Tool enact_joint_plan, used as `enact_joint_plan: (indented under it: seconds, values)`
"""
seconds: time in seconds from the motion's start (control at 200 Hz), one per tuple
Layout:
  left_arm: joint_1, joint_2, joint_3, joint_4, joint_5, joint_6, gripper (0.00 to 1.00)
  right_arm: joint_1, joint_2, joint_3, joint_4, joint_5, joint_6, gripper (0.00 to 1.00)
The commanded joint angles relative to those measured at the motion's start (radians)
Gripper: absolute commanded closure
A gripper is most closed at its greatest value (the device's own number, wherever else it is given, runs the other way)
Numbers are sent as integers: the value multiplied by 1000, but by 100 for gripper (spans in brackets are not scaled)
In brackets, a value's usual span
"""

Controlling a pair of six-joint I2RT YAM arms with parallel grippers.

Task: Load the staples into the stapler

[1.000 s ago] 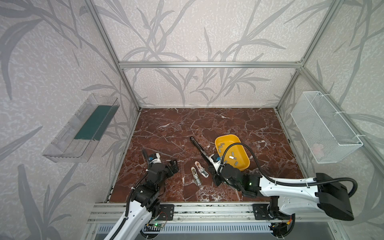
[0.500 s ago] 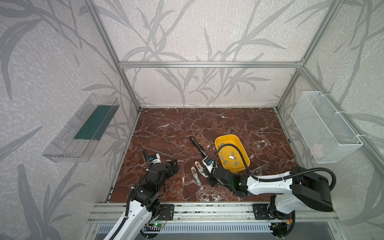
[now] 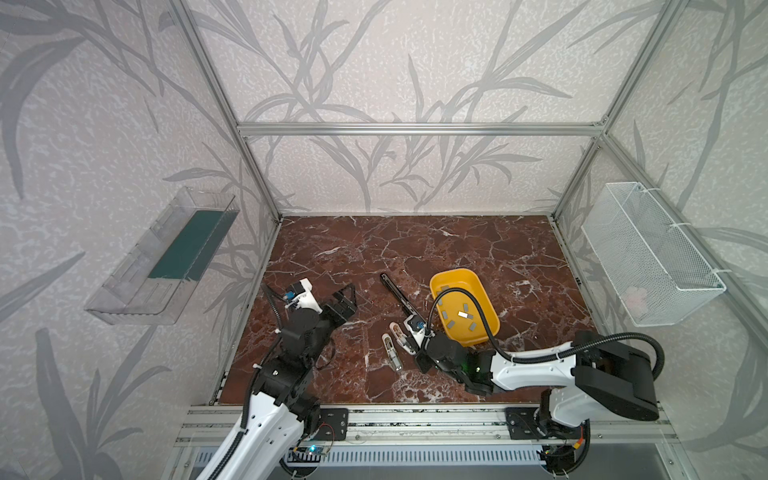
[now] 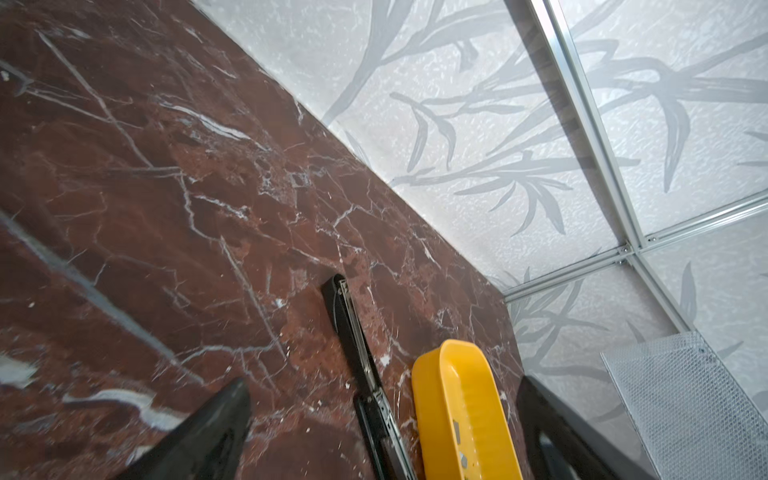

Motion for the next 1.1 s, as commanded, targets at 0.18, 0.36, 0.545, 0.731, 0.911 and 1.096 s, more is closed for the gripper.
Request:
enact_joint_plan:
  seconds: [0.18,0.36,0.545,0.731,0.911,1.096]
  values:
    - [23,169,-127,298,-45,90,1,3,3,77,-6,36,-64,94]
    - [23,292,-97,387,-26,136,1,3,45,69,18,36,-63,95]
    - [23,400,-49,379,49,141,1,3,40,25,45,51,-66,94]
    - [22,449,-39,396,76,131,1,2,47,25,33,52,-68,94]
    - [23,459,-28,380,75,133,1,3,84,52,12,31,-66,94]
    - [24,457,-25,373,78,133,1,3,133,90,-15,15,-60,94]
